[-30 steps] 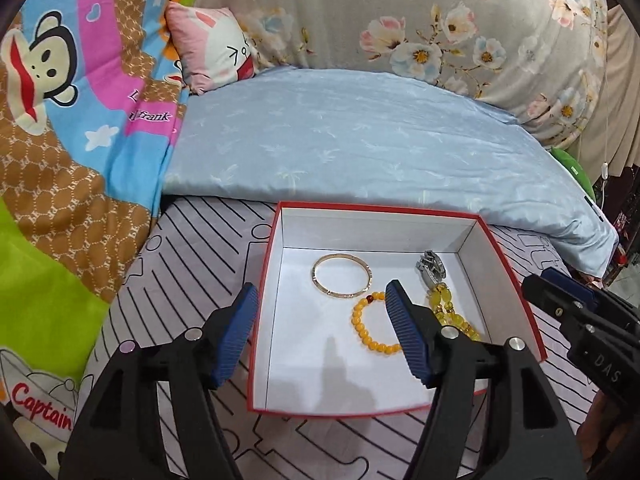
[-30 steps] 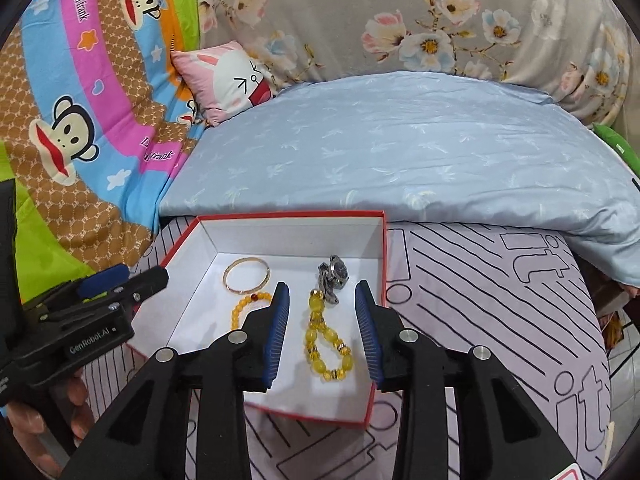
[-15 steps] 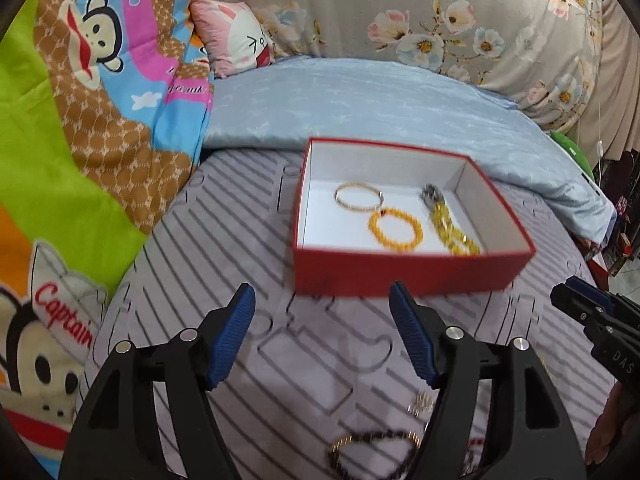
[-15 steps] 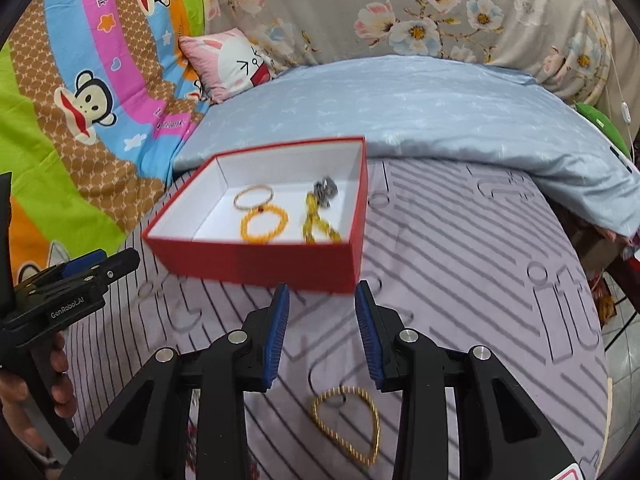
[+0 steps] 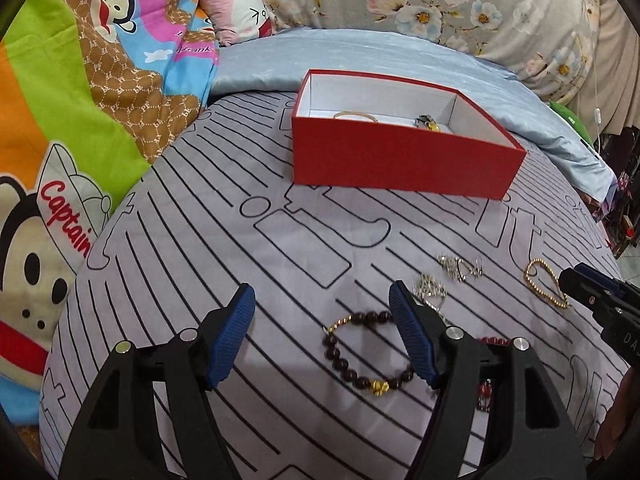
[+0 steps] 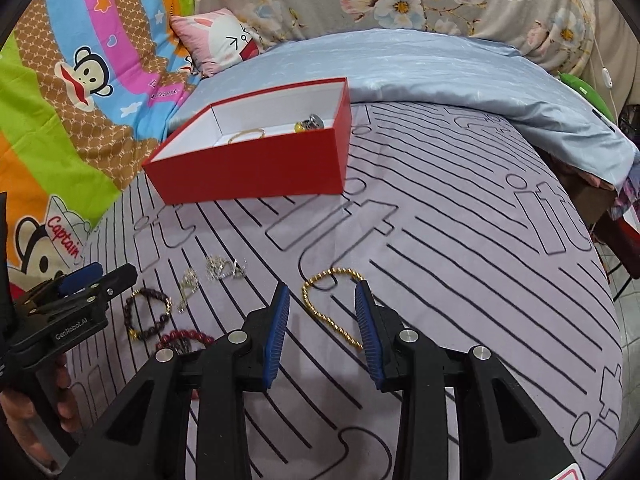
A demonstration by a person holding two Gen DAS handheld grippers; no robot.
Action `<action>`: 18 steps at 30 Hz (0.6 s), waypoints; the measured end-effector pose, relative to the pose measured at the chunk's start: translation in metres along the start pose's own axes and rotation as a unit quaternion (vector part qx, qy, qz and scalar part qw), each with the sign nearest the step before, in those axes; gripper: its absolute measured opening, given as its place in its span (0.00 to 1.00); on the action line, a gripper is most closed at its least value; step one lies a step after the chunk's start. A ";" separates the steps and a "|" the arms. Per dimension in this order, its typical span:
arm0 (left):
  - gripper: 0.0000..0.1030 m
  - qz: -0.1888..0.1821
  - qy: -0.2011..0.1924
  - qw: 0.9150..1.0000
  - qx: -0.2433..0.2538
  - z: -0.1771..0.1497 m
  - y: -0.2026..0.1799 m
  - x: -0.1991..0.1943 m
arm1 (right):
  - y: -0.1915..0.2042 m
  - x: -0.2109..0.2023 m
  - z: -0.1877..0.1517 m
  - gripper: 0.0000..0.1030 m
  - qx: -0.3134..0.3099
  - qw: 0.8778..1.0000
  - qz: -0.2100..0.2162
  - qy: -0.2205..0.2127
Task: Organize jewelry
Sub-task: 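Grasp the gold bead chain with the right tool while the left tool grasps the dark brown bead bracelet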
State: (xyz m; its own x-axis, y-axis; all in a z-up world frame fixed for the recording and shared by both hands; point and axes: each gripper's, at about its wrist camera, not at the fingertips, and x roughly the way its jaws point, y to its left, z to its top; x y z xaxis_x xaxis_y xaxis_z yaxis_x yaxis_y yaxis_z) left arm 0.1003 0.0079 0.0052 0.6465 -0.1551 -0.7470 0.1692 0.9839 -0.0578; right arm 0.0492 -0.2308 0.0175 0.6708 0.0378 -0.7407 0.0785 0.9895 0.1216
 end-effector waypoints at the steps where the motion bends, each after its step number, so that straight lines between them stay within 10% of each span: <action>1: 0.64 -0.002 0.002 1.000 -0.002 -0.003 0.000 0.000 | -0.002 0.000 -0.002 0.33 0.002 1.000 0.000 0.001; 18: 0.57 0.000 0.022 1.000 -0.003 -0.023 0.001 0.004 | -0.014 0.002 -0.015 0.33 0.025 1.000 -0.007 0.005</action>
State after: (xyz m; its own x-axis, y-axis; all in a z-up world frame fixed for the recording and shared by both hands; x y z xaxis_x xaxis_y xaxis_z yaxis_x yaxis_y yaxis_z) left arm 0.0859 0.0107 -0.0137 0.6137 -0.1510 -0.7749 0.1638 0.9845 -0.0621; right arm 0.0383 -0.2427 0.0041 0.6617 0.0262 -0.7493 0.1250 0.9815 0.1447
